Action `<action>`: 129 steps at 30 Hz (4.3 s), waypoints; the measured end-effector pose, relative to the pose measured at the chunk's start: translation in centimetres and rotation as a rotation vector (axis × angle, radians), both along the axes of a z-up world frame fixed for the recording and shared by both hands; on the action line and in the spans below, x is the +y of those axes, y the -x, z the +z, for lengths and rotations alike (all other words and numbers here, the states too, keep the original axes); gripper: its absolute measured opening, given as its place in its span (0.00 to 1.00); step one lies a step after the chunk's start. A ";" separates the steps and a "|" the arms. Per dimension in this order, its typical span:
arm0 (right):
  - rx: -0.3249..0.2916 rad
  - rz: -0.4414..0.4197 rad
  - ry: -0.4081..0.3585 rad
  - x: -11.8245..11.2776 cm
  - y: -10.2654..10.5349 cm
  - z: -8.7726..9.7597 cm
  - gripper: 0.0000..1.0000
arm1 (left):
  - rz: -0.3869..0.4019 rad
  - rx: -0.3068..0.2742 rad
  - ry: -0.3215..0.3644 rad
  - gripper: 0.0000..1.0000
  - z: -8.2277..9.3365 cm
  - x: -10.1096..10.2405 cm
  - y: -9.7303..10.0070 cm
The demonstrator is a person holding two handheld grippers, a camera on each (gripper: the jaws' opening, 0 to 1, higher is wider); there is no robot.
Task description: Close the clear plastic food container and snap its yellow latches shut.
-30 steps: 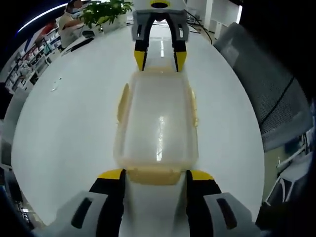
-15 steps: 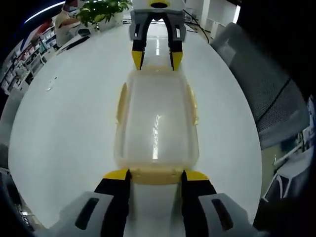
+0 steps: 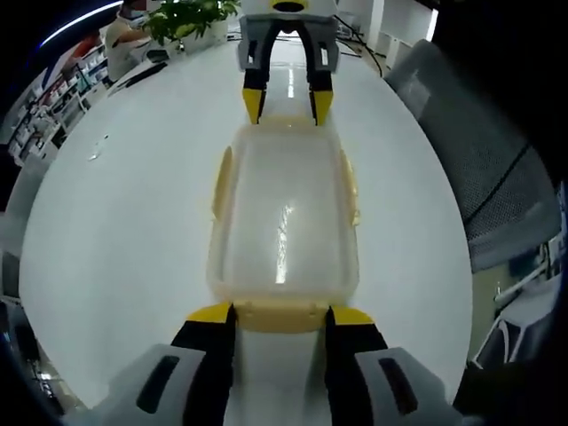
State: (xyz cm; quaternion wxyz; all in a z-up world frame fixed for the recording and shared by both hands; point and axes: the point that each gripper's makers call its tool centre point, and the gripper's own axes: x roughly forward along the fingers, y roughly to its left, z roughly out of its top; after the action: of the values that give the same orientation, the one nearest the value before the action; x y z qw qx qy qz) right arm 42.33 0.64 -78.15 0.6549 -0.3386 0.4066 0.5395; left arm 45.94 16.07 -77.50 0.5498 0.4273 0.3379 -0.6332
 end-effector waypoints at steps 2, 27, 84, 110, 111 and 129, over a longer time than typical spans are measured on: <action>0.000 0.002 -0.002 0.1 0.1 0.2 0.35 | 0.002 0.004 -0.004 0.34 0.0 0.0 0.1; -0.025 0.009 -0.037 0.0 2.1 4.7 0.35 | -0.001 -0.017 0.001 0.34 4.6 -0.1 2.2; -0.047 -0.044 0.000 -15.3 5.5 9.7 0.35 | -0.075 -0.016 0.070 0.34 9.0 -15.4 4.5; -0.006 -0.064 0.052 -21.8 5.7 7.5 0.36 | -0.093 0.019 0.073 0.34 6.6 -22.0 4.5; -0.004 -0.066 0.051 -21.9 5.7 7.4 0.36 | -0.094 0.021 0.071 0.34 6.5 -22.1 4.5; 0.018 -0.061 0.074 -23.8 6.0 5.6 0.36 | -0.099 0.039 0.065 0.35 5.4 -24.0 4.9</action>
State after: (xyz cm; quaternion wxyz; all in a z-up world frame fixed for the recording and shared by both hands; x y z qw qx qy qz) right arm 36.36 -23.14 -72.55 0.6543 -0.3451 0.4425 0.5069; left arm 41.01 -7.89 -72.15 0.5244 0.4132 0.3064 -0.6786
